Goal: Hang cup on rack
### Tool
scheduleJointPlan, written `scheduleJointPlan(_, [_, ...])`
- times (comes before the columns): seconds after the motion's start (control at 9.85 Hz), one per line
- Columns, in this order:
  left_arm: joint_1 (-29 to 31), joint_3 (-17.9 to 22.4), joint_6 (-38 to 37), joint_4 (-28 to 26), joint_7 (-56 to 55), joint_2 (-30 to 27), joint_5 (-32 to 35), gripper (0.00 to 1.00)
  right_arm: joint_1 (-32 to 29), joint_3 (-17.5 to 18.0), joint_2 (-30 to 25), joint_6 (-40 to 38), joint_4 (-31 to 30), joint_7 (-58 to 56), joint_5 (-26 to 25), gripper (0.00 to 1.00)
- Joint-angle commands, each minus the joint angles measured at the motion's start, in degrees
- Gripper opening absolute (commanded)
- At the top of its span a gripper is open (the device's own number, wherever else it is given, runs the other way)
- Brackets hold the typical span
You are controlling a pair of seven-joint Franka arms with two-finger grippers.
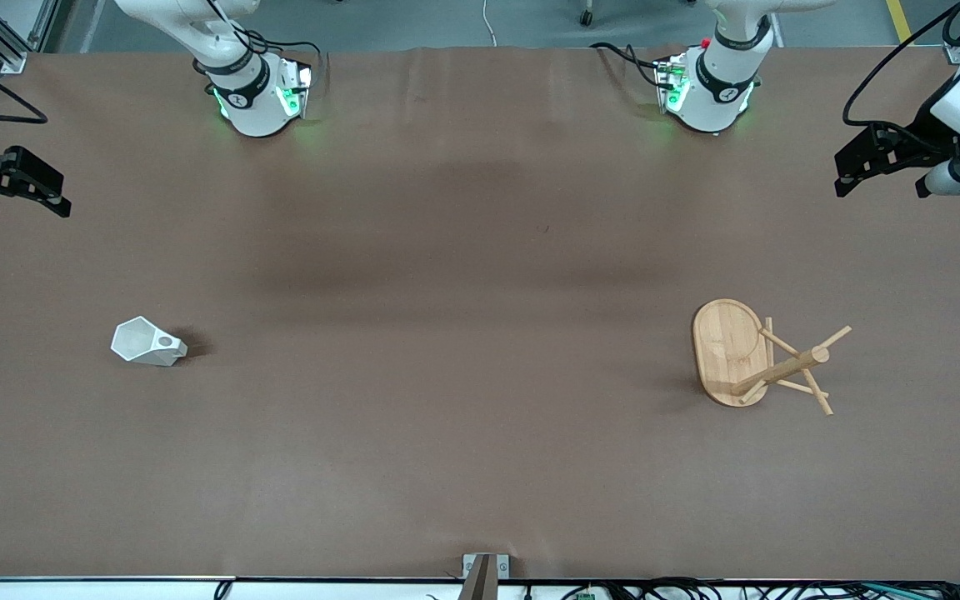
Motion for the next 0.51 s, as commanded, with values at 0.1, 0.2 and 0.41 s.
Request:
scheduleJointPlan(0.1, [0.4, -0.1, -1.3, 0.3, 1.0, 1.5, -0.4, 1.00, -0.3, -0.1, -1.6, 0.8, -1.9, -0.6, 1.0, 0.91])
scheduleJointPlan(0.2, [0.4, -0.1, -1.3, 0.3, 1.0, 1.5, -0.3, 1.00, -0.3, -0.1, -1.6, 0.8, -1.8, -0.6, 1.0, 0.91])
scheduleJointPlan(0.41, [0.4, 0.0, -1.3, 0.4, 1.0, 1.5, -0.2, 1.00, -0.4, -0.1, -1.5, 0.9, -1.8, -0.6, 1.0, 0.91])
